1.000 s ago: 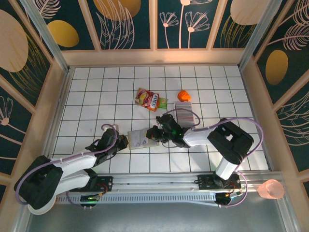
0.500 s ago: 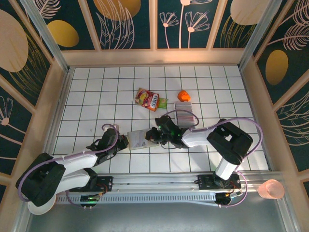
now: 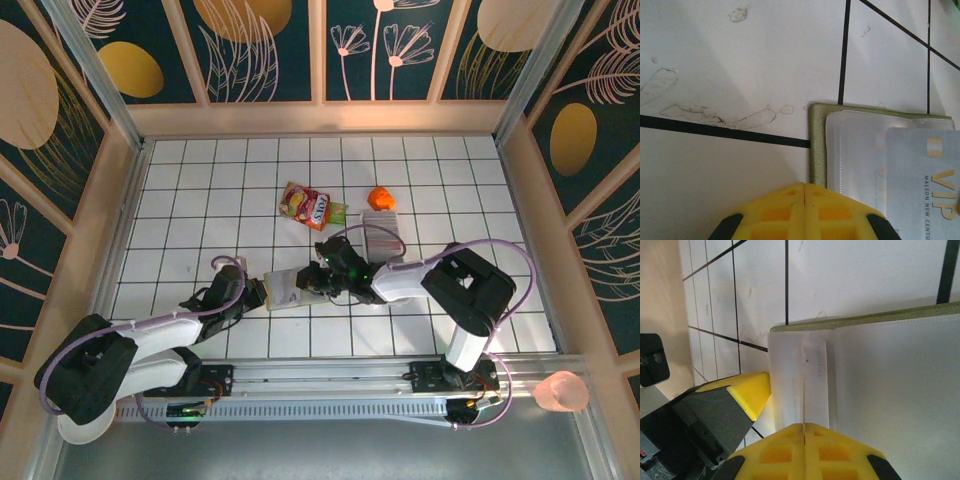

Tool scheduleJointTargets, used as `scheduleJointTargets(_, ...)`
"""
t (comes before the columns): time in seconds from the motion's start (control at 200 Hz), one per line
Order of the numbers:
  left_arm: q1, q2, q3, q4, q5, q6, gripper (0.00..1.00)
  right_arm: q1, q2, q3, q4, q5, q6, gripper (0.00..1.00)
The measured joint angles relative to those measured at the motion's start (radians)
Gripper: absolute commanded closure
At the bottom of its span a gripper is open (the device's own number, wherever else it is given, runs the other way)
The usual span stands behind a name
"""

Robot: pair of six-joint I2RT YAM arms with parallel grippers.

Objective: Put the credit cards into the card holder

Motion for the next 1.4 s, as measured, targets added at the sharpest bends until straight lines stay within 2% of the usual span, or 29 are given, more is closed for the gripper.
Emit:
scheduleJointTargets(0.2,0.000,0.000,0.000,0.003,0.000,0.000,1.00,0.008,0.007,0.035,-0.077,0.022,-0.031,0.72)
scheduleJointTargets(0.255,0.000,0.000,0.000,0.003,0.000,0.000,1.00,0.011,0.007,0.042,-0.105,0.033,-0.040,0.68)
scheduleJointTargets(0.651,0.001,-0.002,0.000,0.003,0.004,0.000,1.00,0.035,0.009,0.123,-0.250,0.092,-0.107,0.73)
scheduleJointTargets(0.976,0.001,-0.002,0.000,0.004,0.005,0.000,1.00,0.066,0.053,0.212,-0.326,0.119,-0.149,0.71)
scheduleJointTargets(1.396,0.001,-0.003,-0.003,0.009,0.006,0.000,1.00,0.082,0.075,0.254,-0.386,0.170,-0.186,0.73)
